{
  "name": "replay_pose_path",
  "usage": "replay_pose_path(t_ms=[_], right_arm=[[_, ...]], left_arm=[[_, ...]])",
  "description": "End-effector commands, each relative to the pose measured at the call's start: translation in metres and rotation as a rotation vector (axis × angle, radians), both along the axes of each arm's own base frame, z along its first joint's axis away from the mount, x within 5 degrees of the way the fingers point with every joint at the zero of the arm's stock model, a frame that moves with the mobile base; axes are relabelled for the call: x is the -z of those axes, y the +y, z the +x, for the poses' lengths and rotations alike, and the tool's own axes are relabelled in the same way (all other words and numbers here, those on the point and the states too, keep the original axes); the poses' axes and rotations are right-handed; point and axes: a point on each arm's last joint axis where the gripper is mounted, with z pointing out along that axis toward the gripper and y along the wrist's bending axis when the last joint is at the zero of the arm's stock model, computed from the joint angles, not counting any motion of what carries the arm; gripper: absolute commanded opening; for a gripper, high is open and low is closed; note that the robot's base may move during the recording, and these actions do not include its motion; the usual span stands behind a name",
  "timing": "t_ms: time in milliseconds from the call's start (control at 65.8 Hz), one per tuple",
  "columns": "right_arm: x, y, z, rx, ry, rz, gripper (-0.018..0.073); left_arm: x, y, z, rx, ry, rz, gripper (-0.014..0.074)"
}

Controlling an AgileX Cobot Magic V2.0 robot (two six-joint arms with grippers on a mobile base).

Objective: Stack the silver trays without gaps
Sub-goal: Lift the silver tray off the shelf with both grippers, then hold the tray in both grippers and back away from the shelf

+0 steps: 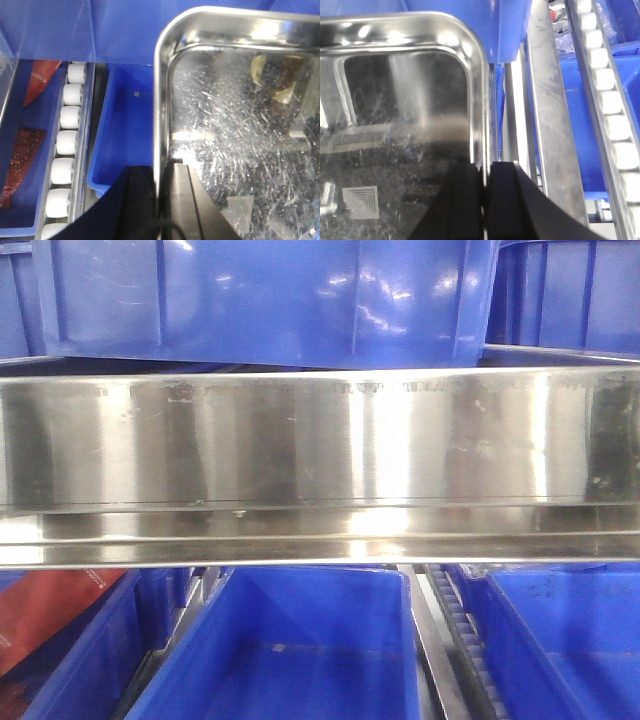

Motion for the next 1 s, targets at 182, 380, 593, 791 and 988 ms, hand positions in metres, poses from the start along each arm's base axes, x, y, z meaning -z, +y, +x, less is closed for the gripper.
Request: replay_pose_path(t_ms=[182, 380, 593, 791, 988], right_arm=[[-0.0055, -0.0007, 0.0005, -0.016, -0.067, 0.001, -0.0078], [-0.0057, -0.0005, 0.0007, -0.017, -0.07, 0.003, -0.0078], [-0.006, -0.0003, 0.0009, -0.018, -0.074, 0.005, -0.0078], [-0.0061, -0.0001, 0.0011, -0.019, -0.076, 0.006, -0.0078], [-0.0068, 0.0004, 0.0017, -0.022, -0.085, 0.011, -0.0078]], left_arm=[[-0.009, 0.001, -0.0042, 0.01, -0.051, -0.025, -0.0013], [-0.0098, 0.0008, -0.0035, 0.013, -0.062, -0.026, -0.0013], [-0.0099, 0.0009, -0.0034, 0.012, -0.064, -0.024, -0.0013], [-0.0099, 0.0009, -0.0034, 0.012, -0.064, -0.024, -0.0013], [-0.0099, 0.0009, -0.0034, 0.012, -0.064, -0.024, -0.0013]])
